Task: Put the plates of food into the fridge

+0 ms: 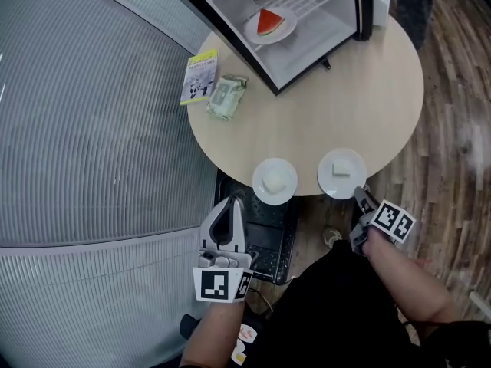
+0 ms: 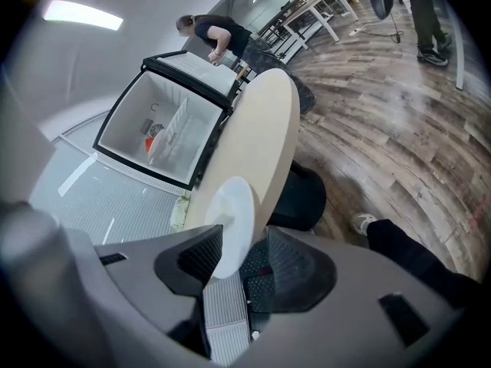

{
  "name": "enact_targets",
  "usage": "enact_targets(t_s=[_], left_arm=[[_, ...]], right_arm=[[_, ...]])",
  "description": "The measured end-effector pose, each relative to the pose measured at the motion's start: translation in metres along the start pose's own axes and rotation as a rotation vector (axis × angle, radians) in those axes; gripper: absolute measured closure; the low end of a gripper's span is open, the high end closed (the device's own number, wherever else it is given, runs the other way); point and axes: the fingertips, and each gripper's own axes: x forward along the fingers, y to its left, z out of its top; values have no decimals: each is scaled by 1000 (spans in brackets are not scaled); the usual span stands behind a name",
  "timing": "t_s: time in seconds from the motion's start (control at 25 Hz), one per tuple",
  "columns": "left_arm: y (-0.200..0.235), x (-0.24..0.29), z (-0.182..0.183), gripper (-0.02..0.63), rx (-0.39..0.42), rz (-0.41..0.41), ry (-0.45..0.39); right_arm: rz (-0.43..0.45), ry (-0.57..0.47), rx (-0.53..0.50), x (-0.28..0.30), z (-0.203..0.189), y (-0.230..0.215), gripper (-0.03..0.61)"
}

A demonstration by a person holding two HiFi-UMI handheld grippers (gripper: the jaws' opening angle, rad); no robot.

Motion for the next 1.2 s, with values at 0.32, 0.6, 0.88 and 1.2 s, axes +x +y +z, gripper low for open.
enact_targets(t_s=[0.32,0.6,0.88,1.2], left_arm=[[7,-6,-11,609,16,27,25],[12,-3,-12,609,23,32,35],[11,9,-13,609,3,10,27],[2,25,-10,609,-13,-24,13]], right_arm=[[29,2,66,23,0,-7,407],[24,41,81,33,-2,-7,481],[71,19,110,23,7,9,557],[175,6,169,18,23,40,563]])
